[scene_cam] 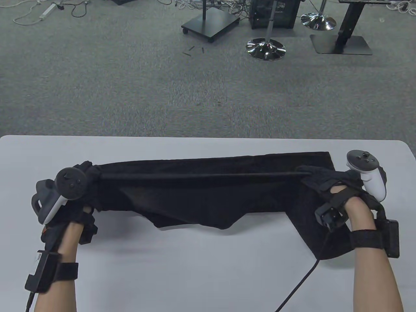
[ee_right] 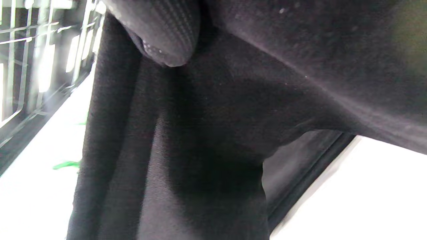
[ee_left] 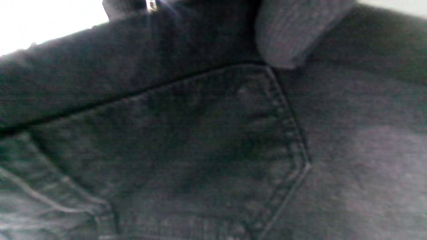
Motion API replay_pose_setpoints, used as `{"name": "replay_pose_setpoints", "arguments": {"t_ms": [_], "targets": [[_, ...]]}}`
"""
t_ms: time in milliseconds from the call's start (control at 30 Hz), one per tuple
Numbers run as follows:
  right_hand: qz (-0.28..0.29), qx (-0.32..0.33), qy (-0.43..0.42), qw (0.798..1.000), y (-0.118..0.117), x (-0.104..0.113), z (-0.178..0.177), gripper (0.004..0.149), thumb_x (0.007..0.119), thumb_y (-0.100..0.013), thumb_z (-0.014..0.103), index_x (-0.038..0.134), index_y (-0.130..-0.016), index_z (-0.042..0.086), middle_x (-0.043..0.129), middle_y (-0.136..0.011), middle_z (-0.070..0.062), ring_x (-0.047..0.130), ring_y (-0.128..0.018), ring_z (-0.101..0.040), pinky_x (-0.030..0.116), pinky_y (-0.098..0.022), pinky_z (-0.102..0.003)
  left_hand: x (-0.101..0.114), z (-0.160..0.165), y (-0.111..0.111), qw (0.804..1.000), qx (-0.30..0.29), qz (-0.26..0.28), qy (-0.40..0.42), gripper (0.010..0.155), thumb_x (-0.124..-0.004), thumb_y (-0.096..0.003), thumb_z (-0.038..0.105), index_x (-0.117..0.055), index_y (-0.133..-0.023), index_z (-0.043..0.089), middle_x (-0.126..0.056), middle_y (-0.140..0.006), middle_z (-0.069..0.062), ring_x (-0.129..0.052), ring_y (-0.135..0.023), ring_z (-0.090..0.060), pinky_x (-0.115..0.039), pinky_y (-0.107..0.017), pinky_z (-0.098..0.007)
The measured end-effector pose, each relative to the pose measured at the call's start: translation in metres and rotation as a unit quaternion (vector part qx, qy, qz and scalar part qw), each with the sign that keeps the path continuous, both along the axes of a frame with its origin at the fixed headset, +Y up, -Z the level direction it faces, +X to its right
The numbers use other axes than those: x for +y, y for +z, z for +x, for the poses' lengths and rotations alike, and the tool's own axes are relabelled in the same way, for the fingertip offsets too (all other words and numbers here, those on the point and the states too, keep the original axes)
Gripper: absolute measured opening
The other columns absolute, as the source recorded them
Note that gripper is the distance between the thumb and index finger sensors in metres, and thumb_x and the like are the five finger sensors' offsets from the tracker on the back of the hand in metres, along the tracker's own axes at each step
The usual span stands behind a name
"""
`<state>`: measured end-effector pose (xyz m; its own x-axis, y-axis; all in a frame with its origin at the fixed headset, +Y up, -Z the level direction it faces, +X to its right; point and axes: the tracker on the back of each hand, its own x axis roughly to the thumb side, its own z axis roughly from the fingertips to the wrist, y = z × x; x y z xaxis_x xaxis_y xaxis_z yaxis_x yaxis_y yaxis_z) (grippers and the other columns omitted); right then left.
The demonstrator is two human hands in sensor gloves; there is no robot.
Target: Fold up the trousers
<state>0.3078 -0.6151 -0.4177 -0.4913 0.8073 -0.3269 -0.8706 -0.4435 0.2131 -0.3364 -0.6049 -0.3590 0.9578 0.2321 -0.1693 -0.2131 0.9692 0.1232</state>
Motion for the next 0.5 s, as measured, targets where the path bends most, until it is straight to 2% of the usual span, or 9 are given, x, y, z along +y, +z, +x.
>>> {"name": "replay_pose_setpoints", "arguments": {"t_ms": [100, 233, 367, 500], "targets": [[-0.005, -0.036, 0.07, 0.997, -0.013, -0.027, -0.011, 0.049, 0.077, -0.052, 0.033, 0.065, -0.099, 0.026, 0.07, -0.105, -0.01, 0.064, -0.1, -0.041, 0.043, -0.074, -0.066, -0.023, 0.009, -0.022, 0.999, 0.011, -0.04, -0.024, 0.05, -0.077, -0.0562, 0.047, -0.075, -0.104, 0.032, -0.069, -0.114, 0.009, -0.069, -0.113, -0.022, -0.055, -0.082, -0.055], [-0.011, -0.06, 0.127, 0.99, -0.025, -0.069, -0.026, 0.052, 0.074, -0.052, 0.037, 0.059, -0.101, 0.033, 0.059, -0.111, -0.006, 0.051, -0.106, -0.039, 0.036, -0.075, -0.066, -0.062, 0.016, -0.039, 0.997, 0.021, -0.074, -0.003, 0.051, -0.074, -0.0569, 0.048, -0.071, -0.105, 0.033, -0.066, -0.115, 0.009, -0.066, -0.114, -0.022, -0.054, -0.082, -0.055], [-0.048, -0.046, 0.178, 0.982, -0.034, -0.113, -0.043, 0.054, 0.072, -0.052, 0.041, 0.053, -0.102, 0.037, 0.043, -0.115, -0.001, 0.033, -0.11, -0.034, 0.029, -0.076, -0.065, -0.103, 0.023, -0.051, 0.99, 0.025, -0.139, -0.015, 0.054, -0.073, -0.0567, 0.049, -0.068, -0.108, 0.033, -0.062, -0.116, 0.01, -0.063, -0.116, -0.022, -0.052, -0.083, -0.054], [-0.084, -0.026, 0.213, 0.973, -0.04, -0.143, -0.053, 0.055, 0.07, -0.052, 0.043, 0.049, -0.103, 0.039, 0.032, -0.116, 0.002, 0.022, -0.11, -0.03, 0.023, -0.076, -0.064, -0.13, 0.028, -0.057, 0.982, 0.026, -0.176, -0.069, 0.054, -0.073, -0.0569, 0.046, -0.065, -0.109, 0.034, -0.06, -0.117, 0.01, -0.062, -0.116, -0.022, -0.052, -0.083, -0.055]]}}
